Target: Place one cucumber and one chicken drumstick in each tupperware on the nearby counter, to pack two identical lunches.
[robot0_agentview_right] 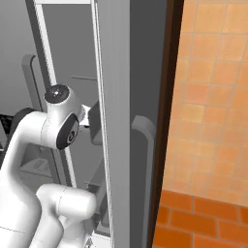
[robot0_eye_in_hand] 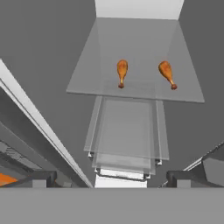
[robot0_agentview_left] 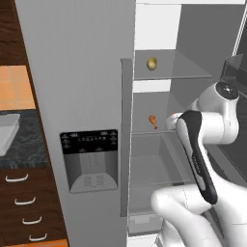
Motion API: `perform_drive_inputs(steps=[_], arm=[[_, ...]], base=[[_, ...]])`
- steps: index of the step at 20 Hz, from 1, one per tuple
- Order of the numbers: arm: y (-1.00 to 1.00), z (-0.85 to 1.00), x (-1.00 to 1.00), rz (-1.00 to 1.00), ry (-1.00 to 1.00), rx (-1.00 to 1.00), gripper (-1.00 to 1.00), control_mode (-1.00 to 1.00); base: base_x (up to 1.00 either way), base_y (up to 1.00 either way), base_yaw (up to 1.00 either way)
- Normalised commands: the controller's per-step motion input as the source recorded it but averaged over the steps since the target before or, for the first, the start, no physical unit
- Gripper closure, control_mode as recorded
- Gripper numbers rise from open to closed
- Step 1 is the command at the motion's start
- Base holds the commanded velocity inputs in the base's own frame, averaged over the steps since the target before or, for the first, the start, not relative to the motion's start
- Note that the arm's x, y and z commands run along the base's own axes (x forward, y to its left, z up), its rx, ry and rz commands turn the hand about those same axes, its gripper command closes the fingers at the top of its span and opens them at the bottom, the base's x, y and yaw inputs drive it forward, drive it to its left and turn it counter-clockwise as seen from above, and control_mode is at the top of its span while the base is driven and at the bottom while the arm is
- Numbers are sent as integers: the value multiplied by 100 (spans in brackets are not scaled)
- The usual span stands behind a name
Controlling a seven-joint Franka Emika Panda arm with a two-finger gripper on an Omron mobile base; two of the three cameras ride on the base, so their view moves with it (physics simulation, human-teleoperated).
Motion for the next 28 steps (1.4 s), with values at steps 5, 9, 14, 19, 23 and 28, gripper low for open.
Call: perform_drive_inputs(steps=[5, 9, 14, 19, 23, 28], arm=[[-1, -14, 85, 0, 1, 0, -100, -100], [-4, -34, 72, 8, 0, 0, -100, -100], [0, -60, 85, 7, 1, 0, -100, -100], [-8, -26, 57, 5, 6, 0, -100, -100], [0, -28, 60, 0, 6, 0, -100, -100], [0, -28, 60, 0, 1, 0, -100, -100]], base=[[0, 0, 0], [0, 0, 0], [0, 0, 0], [0, 0, 0], [0, 0, 0], [0, 0, 0]])
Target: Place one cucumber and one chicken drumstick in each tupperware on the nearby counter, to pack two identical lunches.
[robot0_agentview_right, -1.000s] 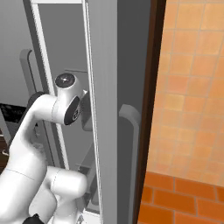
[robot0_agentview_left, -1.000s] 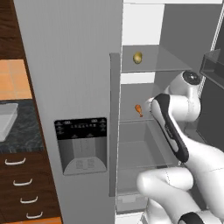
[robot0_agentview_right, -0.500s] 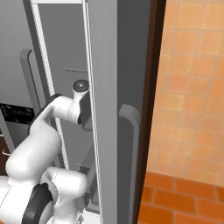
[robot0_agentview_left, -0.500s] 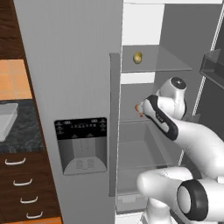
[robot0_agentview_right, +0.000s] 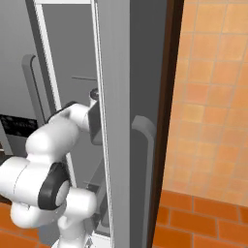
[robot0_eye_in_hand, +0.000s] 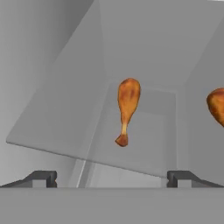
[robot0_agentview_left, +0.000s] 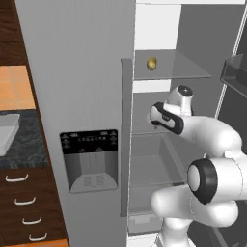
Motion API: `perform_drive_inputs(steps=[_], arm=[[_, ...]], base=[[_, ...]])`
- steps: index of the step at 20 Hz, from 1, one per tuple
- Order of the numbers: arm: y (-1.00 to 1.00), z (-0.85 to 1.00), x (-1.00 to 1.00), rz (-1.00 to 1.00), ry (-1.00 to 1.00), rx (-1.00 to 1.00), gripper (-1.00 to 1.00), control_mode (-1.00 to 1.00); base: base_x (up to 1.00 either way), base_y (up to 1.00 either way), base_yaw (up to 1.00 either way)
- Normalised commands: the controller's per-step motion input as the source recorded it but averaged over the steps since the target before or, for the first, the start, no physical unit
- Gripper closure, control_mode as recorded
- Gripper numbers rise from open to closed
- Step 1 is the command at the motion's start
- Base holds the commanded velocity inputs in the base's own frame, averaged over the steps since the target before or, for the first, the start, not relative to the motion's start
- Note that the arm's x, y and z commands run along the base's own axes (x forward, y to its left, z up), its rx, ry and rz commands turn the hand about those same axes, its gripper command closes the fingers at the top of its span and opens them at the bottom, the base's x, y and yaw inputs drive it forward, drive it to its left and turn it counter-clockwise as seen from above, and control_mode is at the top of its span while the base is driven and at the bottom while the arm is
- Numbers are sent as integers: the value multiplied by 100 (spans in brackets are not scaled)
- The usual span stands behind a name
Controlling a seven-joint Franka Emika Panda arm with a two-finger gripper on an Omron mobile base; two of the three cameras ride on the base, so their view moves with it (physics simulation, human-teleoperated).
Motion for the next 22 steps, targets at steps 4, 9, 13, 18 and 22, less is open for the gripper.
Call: perform_drive_inputs(steps=[4, 9, 13, 18, 22], arm=[[0, -45, 46, 1, 1, 0, -100, -100], [-5, -34, 44, 2, 0, 0, -100, -100], [-1, -28, 39, 1, 0, 0, -100, -100], [-2, -17, 34, 0, 0, 0, -100, -100], [0, -15, 44, 0, 0, 0, -100, -100]], base=[[0, 0, 0], [0, 0, 0], [0, 0, 0], [0, 0, 0], [0, 0, 0]])
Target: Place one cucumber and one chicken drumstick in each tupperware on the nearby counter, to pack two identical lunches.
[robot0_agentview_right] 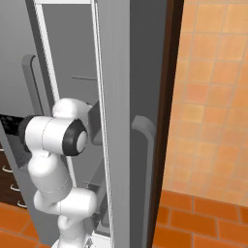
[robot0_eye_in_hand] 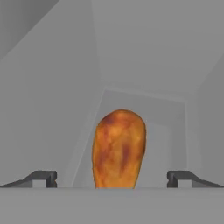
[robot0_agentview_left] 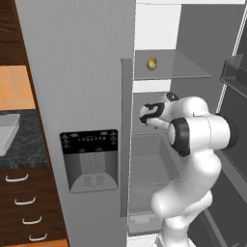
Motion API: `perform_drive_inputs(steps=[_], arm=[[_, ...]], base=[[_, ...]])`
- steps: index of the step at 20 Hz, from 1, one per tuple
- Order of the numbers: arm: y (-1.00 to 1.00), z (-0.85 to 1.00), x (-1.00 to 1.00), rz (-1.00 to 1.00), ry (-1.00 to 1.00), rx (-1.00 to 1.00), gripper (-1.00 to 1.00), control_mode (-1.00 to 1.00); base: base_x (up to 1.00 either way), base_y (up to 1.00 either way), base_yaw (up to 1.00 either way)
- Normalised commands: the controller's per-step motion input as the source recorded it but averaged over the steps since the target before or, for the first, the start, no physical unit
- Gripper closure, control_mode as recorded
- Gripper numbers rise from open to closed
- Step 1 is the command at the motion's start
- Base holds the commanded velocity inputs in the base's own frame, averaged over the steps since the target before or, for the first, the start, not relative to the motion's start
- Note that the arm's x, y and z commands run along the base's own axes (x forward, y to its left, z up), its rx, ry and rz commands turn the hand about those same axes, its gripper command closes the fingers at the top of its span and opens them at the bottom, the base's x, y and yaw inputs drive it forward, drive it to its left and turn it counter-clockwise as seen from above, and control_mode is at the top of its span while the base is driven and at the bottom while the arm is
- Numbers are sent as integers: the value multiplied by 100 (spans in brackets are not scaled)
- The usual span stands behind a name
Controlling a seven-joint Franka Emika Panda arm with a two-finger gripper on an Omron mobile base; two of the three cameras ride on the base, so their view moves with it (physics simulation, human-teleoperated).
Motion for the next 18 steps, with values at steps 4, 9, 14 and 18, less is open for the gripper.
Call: perform_drive_inputs(steps=[4, 9, 14, 18], arm=[[0, -16, 41, 0, 0, 0, -100, -100], [0, -21, 12, 0, 0, 0, 100, -100], [0, -19, -20, 0, 0, 0, 100, -100], [0, 0, -93, 0, -7, 0, 100, -100]], base=[[0, 0, 0], [0, 0, 0], [0, 0, 0], [0, 0, 0]])
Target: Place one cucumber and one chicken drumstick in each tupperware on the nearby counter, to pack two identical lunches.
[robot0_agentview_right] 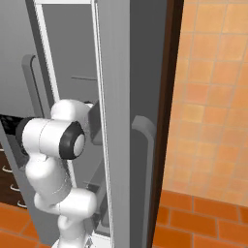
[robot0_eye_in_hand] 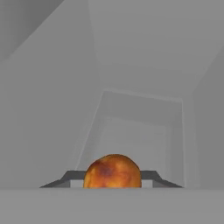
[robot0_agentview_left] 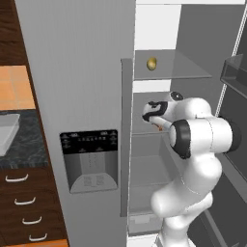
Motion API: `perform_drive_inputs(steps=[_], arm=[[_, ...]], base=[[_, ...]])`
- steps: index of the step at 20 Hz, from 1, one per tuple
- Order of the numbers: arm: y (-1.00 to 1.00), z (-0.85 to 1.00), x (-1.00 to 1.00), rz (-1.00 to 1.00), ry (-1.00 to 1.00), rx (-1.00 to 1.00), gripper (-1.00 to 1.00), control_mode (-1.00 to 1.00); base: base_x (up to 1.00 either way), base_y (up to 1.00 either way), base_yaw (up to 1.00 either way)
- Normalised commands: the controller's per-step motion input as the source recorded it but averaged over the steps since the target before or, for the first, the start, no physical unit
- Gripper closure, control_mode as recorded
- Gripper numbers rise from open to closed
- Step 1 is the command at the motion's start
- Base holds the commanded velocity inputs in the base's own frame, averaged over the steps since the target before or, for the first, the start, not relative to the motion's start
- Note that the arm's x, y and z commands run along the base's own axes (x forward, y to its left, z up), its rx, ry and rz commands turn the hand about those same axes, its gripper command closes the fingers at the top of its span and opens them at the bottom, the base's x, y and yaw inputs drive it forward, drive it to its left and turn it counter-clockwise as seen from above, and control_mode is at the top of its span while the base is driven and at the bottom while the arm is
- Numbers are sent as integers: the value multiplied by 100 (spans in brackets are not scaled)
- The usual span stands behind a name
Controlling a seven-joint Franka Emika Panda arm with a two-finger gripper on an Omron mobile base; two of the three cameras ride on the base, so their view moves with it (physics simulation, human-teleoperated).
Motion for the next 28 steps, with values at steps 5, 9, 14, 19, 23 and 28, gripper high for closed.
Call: perform_drive_inputs(steps=[5, 9, 14, 19, 23, 28], arm=[[8, 39, -99, 0, -13, -3, 100, -100], [5, 93, -99, 0, 1, -7, 100, -100], [1, 100, -93, 0, 13, -2, 100, -100], [11, 84, -94, 0, 8, 0, 100, -100], [26, 66, -71, 0, -17, -4, 100, -100], [14, 41, -52, 0, -26, -3, 100, -100]], base=[[0, 0, 0], [0, 0, 0], [0, 0, 0], [0, 0, 0], [0, 0, 0], [0, 0, 0]])
